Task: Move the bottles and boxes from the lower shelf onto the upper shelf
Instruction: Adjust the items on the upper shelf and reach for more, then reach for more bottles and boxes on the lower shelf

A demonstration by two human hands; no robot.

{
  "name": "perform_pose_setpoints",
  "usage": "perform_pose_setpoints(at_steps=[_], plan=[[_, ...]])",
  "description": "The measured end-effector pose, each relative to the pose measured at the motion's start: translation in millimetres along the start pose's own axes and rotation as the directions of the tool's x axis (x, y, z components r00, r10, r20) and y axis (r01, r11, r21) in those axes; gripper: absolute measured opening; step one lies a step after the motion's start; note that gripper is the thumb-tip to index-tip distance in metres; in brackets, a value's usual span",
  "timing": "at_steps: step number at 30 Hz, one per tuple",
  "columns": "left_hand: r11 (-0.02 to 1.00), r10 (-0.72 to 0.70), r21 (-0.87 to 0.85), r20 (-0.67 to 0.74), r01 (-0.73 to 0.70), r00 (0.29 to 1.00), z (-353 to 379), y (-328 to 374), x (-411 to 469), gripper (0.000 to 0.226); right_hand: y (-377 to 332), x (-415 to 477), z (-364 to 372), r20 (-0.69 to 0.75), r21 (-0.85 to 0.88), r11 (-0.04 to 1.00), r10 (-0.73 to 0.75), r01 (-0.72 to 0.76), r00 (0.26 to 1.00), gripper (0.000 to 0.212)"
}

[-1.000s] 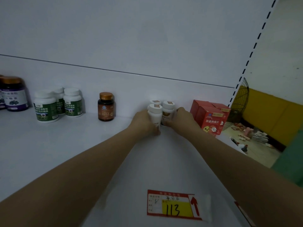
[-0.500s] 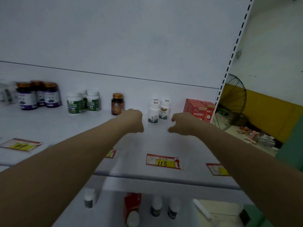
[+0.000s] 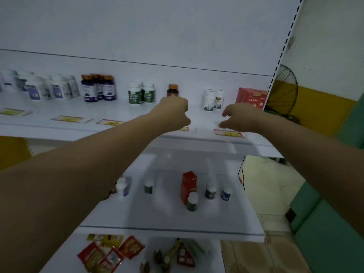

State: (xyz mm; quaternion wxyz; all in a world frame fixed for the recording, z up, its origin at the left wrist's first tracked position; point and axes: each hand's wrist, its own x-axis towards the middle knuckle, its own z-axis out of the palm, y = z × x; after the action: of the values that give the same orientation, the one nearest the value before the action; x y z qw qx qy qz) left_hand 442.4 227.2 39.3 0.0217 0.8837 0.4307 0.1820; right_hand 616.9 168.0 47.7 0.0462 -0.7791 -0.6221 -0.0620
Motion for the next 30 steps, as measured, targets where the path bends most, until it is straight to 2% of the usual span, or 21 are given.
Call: perform_pose_setpoints(at_steps=[4, 8, 12, 16, 25, 30], plan=[[0.99, 0.096, -0.095, -0.086, -0.104, 0.992, 0.6, -22.9, -57.6, 0.04, -35.4, -39.9, 8.1, -0.092, 0.05, 0.999, 0.017, -0.012, 0.996, 0.04], [0.981, 0.11, -0.153, -0.053, -0.117, 0.993, 15.5, -43.1, -97.1, 0.037, -59.1, -68.7, 28.4, -0.135, 0.096, 0.995, 0.043, -0.03, 0.99, 0.033], [0.974, 0.087, -0.211, 0.021, -0.081, 0.996, 46.7, -59.9, -118.7, 0.037, -65.2, -85.2, 61.8, -0.025, 0.135, 0.988, 0.084, -0.079, 0.996, 0.028], [0.963, 0.032, -0.268, 0.14, 0.006, 0.99, 91.4, -77.4, -125.0, 0.04, -59.5, -88.0, 109.6, 0.085, 0.166, 0.979, 0.104, -0.117, 0.991, 0.034], [0.933, -0.096, -0.283, 0.398, 0.222, 0.912, 211.8, -104.5, -93.8, 0.045, -22.6, -53.2, 228.3, 0.304, 0.262, 0.94, 0.133, -0.217, 0.943, 0.041], [0.894, -0.235, -0.259, 0.424, 0.366, 0.874, 272.2, -120.4, -78.1, 0.05, -3.3, -28.0, 291.9, 0.421, 0.318, 0.893, 0.167, -0.318, 0.891, 0.056]])
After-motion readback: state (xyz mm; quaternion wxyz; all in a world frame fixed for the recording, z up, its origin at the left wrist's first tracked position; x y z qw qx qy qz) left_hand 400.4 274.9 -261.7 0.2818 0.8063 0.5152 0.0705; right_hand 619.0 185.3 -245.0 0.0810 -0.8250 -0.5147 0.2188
